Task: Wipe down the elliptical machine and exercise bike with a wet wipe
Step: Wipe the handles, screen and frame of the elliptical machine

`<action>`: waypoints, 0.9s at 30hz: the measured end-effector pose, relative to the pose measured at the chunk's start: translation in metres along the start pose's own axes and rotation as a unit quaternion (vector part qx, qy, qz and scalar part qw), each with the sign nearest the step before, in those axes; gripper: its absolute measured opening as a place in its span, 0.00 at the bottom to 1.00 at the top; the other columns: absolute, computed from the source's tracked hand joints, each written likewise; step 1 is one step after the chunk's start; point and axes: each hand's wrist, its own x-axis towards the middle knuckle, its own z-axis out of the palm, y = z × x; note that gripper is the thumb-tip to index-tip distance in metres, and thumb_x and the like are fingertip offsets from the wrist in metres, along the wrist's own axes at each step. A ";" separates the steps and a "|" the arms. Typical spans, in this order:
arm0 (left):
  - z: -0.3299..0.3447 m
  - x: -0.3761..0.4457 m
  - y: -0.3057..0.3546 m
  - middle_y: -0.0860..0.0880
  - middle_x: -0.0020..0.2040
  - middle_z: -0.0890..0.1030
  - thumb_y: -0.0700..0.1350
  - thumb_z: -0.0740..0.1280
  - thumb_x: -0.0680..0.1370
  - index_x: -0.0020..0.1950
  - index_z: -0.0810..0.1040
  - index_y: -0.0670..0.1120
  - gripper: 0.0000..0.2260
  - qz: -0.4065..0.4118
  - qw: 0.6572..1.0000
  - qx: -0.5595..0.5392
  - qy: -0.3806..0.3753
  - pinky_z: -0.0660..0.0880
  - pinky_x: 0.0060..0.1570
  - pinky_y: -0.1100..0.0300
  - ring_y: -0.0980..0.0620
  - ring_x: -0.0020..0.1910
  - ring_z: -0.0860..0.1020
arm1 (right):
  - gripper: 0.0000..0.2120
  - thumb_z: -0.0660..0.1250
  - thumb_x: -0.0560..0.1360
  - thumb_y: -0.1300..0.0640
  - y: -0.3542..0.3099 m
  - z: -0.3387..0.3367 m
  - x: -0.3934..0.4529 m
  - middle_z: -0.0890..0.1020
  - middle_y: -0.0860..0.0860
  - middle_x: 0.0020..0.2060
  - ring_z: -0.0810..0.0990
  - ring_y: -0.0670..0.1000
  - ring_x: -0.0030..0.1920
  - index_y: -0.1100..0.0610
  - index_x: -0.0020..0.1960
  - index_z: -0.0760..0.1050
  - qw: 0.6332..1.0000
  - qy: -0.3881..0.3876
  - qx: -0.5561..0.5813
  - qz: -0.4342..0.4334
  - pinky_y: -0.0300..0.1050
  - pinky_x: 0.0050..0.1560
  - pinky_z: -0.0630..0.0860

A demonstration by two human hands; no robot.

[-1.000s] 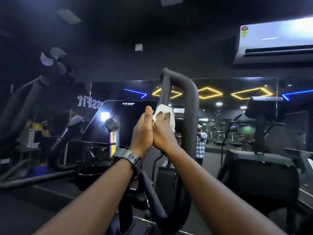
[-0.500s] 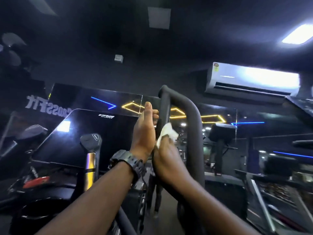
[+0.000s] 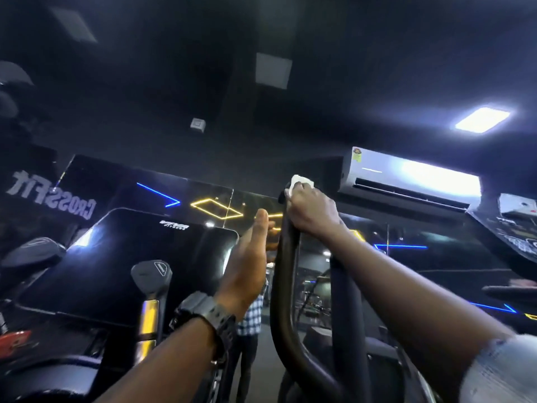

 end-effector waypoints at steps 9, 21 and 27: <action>0.025 0.008 -0.004 0.46 0.56 0.78 0.46 0.60 0.85 0.56 0.79 0.45 0.09 0.063 0.985 0.162 0.001 0.76 0.48 0.65 0.59 0.48 0.79 | 0.20 0.48 0.83 0.44 0.021 -0.010 -0.010 0.76 0.59 0.62 0.76 0.64 0.61 0.57 0.59 0.70 0.999 -0.012 -0.042 -0.015 0.56 0.54 0.71; 0.053 0.046 -0.010 0.42 0.74 0.68 0.39 0.58 0.83 0.78 0.65 0.42 0.22 0.072 0.957 0.279 0.013 0.69 0.69 0.48 0.43 0.68 0.73 | 0.19 0.50 0.82 0.43 0.039 -0.009 -0.008 0.77 0.58 0.62 0.76 0.64 0.60 0.55 0.60 0.70 0.998 -0.040 0.042 0.025 0.53 0.51 0.69; 0.055 0.041 -0.013 0.44 0.81 0.62 0.41 0.56 0.85 0.82 0.58 0.42 0.24 0.083 0.947 0.311 0.023 0.60 0.78 0.50 0.46 0.79 0.62 | 0.18 0.54 0.83 0.50 0.072 0.006 -0.095 0.70 0.58 0.64 0.74 0.60 0.61 0.62 0.63 0.70 0.984 -0.003 0.177 -0.001 0.54 0.62 0.71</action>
